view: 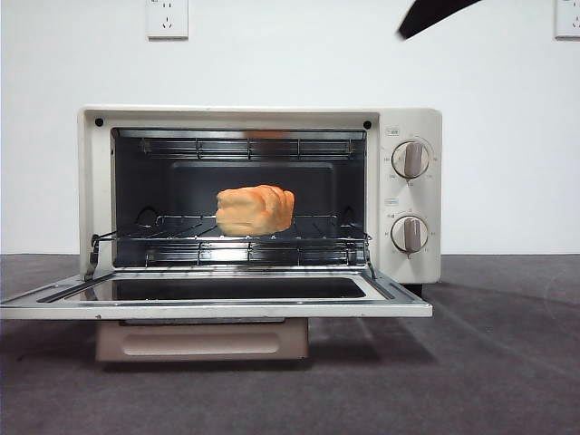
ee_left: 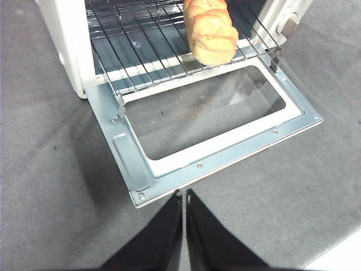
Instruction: The left arm flap open the oven, the right arm pick bread and place it into oven, the left arm flap close the oven
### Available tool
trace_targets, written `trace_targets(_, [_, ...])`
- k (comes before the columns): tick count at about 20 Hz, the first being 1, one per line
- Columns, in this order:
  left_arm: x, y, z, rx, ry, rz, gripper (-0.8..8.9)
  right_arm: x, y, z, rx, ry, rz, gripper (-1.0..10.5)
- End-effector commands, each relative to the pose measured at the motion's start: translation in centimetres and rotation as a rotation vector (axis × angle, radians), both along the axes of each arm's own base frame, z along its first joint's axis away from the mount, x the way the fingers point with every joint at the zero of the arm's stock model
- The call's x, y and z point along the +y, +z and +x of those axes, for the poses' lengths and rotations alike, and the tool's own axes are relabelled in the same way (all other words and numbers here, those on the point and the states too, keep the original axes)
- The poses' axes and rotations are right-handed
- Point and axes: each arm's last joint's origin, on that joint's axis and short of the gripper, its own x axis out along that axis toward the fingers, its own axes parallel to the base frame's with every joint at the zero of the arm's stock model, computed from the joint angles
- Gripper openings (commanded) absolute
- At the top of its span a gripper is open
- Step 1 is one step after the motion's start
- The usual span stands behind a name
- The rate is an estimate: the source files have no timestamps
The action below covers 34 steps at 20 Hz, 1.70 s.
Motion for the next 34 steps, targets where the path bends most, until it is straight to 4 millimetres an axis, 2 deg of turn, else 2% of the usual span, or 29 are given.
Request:
trace_targets(1, [-0.1,0.1,0.1,-0.002,0.005,-0.009,0.16,-0.8,1.1,-1.3,-0.024,0.097,0.041,4.3])
trace_targets(4, [-0.1,0.1,0.1,0.005,0.013,-0.019,0.16,-2.2,1.2,-3.0,-0.017,0.174,0.103,4.3])
trace_targets(9, [-0.1,0.1,0.1,0.010,0.020,-0.027,0.15,-4.0,-2.4,-4.7,-0.018,0.178,0.131,4.3])
trace_targets(11, [-0.1,0.1,0.1,0.010,0.020,-0.027,0.16,-4.3,-3.2,-5.0,-0.025,0.165,0.165,4.3])
trace_targets(17, [-0.2,-0.1,0.3,0.006,0.019,-0.027,0.15,-4.4,-3.3,-5.1,-0.025,0.159,0.177,4.3])
trace_targets(20, [-0.5,-1.6,1.2,0.007,0.057,-0.062,0.15,-4.4,-3.3,-5.1,-0.021,0.158,0.178,4.3])
trace_targets(23, [-0.7,-4.4,2.7,0.052,0.138,-0.108,0.14,-4.5,-3.3,-5.2,-0.011,0.155,0.178,4.3])
trace_targets(29, [-0.4,-8.3,5.7,0.136,0.268,-0.148,0.13,-4.5,-3.4,-5.2,-0.005,0.161,0.176,4.3])
trace_targets(34, [0.5,-9.9,8.6,0.193,0.307,-0.193,0.14,-4.5,-3.4,-5.3,-0.005,0.185,0.175,4.3])
